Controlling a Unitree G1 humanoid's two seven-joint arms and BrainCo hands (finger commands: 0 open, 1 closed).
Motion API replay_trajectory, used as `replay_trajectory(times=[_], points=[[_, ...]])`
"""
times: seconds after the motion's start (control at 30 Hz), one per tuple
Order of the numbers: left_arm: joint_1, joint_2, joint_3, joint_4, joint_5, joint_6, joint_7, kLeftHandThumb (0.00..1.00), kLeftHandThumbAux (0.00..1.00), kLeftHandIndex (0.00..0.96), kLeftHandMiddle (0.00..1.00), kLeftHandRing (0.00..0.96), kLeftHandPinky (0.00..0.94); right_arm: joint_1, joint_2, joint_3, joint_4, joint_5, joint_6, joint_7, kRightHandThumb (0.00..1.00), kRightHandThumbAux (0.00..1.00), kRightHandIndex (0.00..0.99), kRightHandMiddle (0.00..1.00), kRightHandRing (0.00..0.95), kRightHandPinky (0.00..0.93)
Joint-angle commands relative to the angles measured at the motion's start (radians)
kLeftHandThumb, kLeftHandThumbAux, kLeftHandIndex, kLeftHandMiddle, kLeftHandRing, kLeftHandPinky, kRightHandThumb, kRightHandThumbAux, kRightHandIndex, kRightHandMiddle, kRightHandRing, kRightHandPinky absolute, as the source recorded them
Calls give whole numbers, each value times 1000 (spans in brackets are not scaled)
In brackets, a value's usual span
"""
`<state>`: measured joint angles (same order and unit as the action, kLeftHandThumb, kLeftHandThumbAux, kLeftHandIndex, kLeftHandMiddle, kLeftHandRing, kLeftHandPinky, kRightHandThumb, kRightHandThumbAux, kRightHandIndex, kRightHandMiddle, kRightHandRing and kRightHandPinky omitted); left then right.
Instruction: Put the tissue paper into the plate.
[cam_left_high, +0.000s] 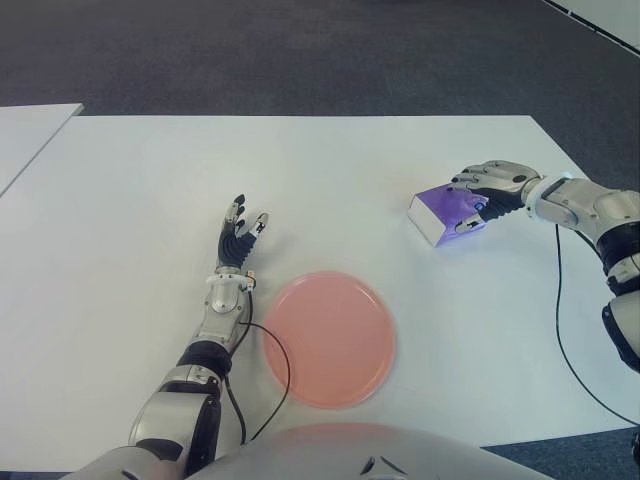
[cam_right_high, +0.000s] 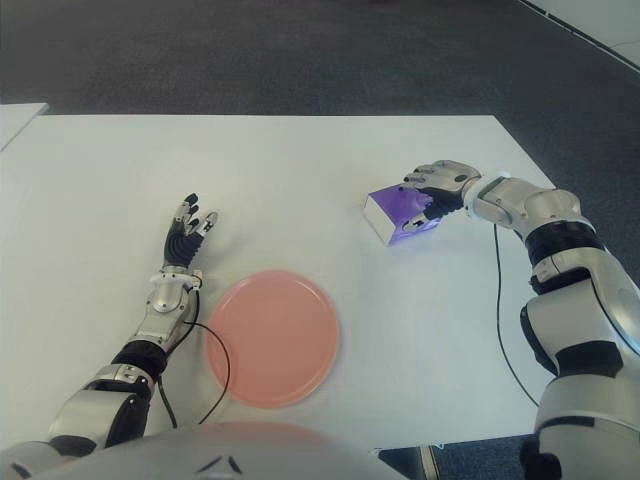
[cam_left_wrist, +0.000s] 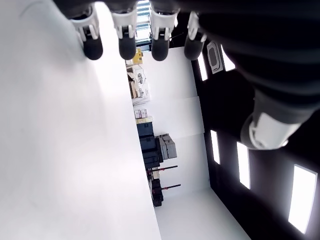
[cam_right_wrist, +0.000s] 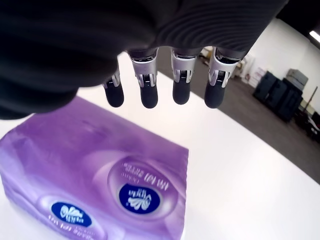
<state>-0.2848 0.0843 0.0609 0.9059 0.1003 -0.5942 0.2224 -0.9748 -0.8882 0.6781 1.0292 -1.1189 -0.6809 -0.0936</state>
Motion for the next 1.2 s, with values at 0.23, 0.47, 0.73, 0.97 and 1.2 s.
replay_trajectory(times=[0.23,0.47,0.73,0.97,1.2], points=[[57,-5,-7,37,18,46,22,71,508,0,0,0,0,-36,29,31,56,-3,10,-42,589,151,0,0,0,0],[56,-6,-4,38,9,47,7,71,499,0,0,0,0,-46,42,31,71,8,9,-38,580,148,0,0,0,0],[58,-6,-4,35,11,60,14,76,511,0,0,0,0,-46,51,23,74,22,7,-29,575,146,0,0,0,0],[61,-5,-4,26,14,63,19,75,514,0,0,0,0,-45,53,21,73,36,4,-8,576,147,0,0,0,0],[68,-5,-3,15,11,61,14,67,511,0,0,0,0,-41,52,24,65,37,5,16,581,149,0,0,0,0]])
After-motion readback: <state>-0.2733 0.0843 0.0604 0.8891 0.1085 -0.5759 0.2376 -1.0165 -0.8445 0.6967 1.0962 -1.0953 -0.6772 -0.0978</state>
